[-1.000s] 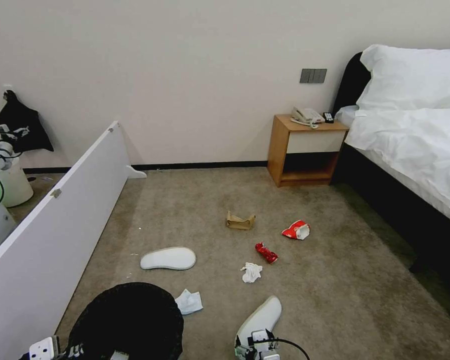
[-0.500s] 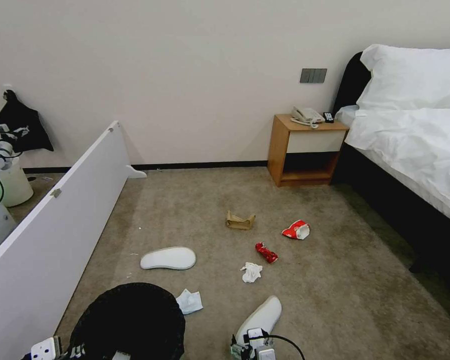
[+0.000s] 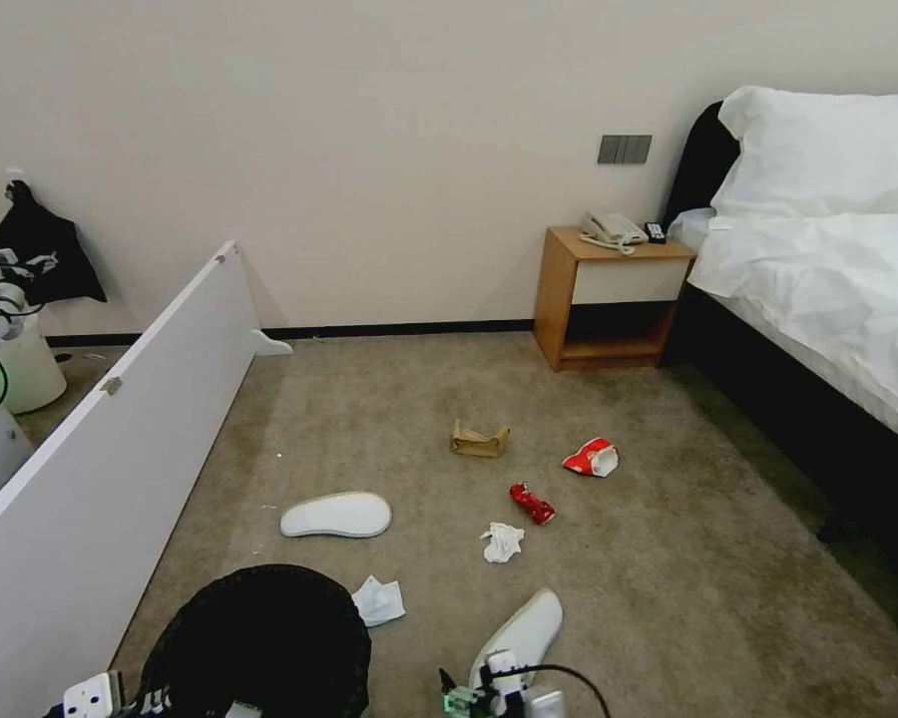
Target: Pick up the trash bin, then pick up the garbage from the floor and place it into the trash bin.
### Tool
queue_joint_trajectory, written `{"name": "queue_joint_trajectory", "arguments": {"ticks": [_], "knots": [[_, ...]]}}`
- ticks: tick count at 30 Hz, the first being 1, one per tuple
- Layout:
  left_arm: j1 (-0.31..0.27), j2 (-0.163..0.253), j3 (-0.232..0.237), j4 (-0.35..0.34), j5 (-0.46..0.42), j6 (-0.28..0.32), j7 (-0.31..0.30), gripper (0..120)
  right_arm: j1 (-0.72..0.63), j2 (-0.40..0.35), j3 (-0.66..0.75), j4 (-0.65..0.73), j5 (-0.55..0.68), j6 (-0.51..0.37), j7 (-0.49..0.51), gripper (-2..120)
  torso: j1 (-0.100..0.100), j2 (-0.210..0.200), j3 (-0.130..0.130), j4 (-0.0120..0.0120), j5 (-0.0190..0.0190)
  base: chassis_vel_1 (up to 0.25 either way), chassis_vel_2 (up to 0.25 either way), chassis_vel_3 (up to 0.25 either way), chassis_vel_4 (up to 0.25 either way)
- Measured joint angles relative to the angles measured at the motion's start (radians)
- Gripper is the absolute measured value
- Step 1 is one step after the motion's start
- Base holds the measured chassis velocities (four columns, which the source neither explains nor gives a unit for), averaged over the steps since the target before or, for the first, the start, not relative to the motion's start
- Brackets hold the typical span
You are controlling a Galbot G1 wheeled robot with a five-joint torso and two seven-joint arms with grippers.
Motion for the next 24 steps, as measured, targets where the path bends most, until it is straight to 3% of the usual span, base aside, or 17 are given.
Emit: {"name": "queue_joint_trajectory", "arguments": {"ticks": [10,18,24], "knots": [[0.001,-0.008,0.011,-0.002,0.010,0.000,0.000,4,-0.004,-0.026,-0.002,0.017,0.047,-0.038,0.061,100,0.000,0.000,0.000,0.0002,-0.0001,0.000,0.000,0.000,0.000],[-0.011,0.031,0.026,-0.007,-0.019,0.020,-0.015,4,-0.005,-0.026,0.027,0.028,0.079,-0.040,0.070,100,0.000,0.000,0.000,0.0001,-0.0003,0.000,0.000,0.000,0.000],[-0.020,0.028,0.042,-0.010,-0.009,0.027,-0.017,4,-0.010,-0.029,0.055,0.033,0.076,-0.038,0.066,100,0.000,0.000,0.000,0.0001,-0.0004,0.000,0.000,0.000,0.000]]}}
